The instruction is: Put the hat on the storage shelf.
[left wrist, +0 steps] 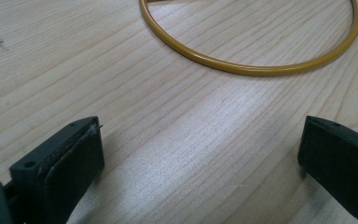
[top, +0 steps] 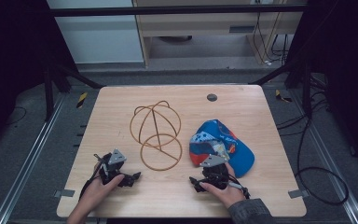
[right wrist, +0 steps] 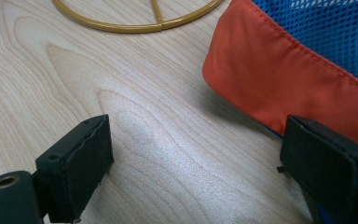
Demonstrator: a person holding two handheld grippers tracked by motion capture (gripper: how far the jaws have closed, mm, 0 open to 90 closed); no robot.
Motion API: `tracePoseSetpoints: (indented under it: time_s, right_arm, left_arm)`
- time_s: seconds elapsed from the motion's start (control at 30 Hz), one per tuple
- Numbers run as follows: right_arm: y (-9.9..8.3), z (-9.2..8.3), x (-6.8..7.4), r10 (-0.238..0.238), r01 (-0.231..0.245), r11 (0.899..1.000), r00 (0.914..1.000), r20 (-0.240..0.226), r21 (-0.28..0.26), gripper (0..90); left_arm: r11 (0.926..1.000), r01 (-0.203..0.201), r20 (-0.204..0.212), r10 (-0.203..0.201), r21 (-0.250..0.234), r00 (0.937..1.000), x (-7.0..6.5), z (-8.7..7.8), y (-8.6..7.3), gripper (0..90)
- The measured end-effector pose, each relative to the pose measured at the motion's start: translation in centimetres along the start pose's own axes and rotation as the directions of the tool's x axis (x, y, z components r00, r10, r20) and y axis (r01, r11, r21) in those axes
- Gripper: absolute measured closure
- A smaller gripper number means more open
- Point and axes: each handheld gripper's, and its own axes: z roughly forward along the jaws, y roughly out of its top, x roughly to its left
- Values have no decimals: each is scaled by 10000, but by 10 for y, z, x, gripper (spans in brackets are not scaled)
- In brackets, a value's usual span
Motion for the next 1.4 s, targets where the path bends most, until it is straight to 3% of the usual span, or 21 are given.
tracePoseSetpoints:
  time_s: [0.23,0.33,0.47,0.53,0.63,0.67,0.8,0.87,0.9,0.93,1.07,1.3,1.4]
  right_arm:
    - [0,-4,0,49,-49,10000,10000,-79,-59,134]
    - [6,-20,-1,-564,563,9983,9984,65,133,130]
    - [11,-37,-8,-805,805,9964,9968,4,275,141]
    - [16,-57,-20,-964,964,9945,9953,-36,411,148]
    - [19,-69,-29,-1140,1133,9917,9935,70,611,159]
    - [23,-82,-38,-1153,1143,9912,9933,119,665,181]
    - [30,-96,-53,-1261,1232,9869,9918,215,1037,205]
    - [38,-105,-70,-1229,1171,9827,9919,324,1438,225]
    - [38,-105,-70,-1229,1171,9827,9919,324,1438,225]
    - [44,-107,-82,-1134,1071,9798,9931,283,1687,225]
    - [58,-108,-98,-1064,1013,9768,9942,171,1887,246]
    - [81,-98,-107,-1005,994,9709,9949,-61,2181,250]
    - [88,-79,-109,-929,972,9581,9953,-287,2693,276]
  left_arm:
    - [10000,-11,-17,11,3,10000,0,0,0,0]
    - [10000,28,-25,-28,-1,10000,0,0,0,0]
    - [10000,17,-14,-17,-1,10000,0,0,0,0]
    - [10000,-27,-9,27,10,10000,0,0,0,0]
    - [10000,-16,-12,16,10,10000,0,0,0,0]
    - [10000,-20,-14,20,9,10000,0,0,0,0]
    - [10000,-30,-28,30,12,10000,0,-1,-1,0]
    - [10000,-34,-29,34,13,10000,0,-1,-1,0]
    - [10000,-34,-29,34,13,10000,0,-1,-1,0]
    - [10000,-34,-28,34,13,10000,0,-1,-1,0]
    - [10000,-32,-27,32,11,10000,0,-1,-1,0]
    - [10000,-43,-24,43,14,10000,0,-1,-1,0]
    - [10000,-40,-20,41,14,10000,0,-1,-1,0]
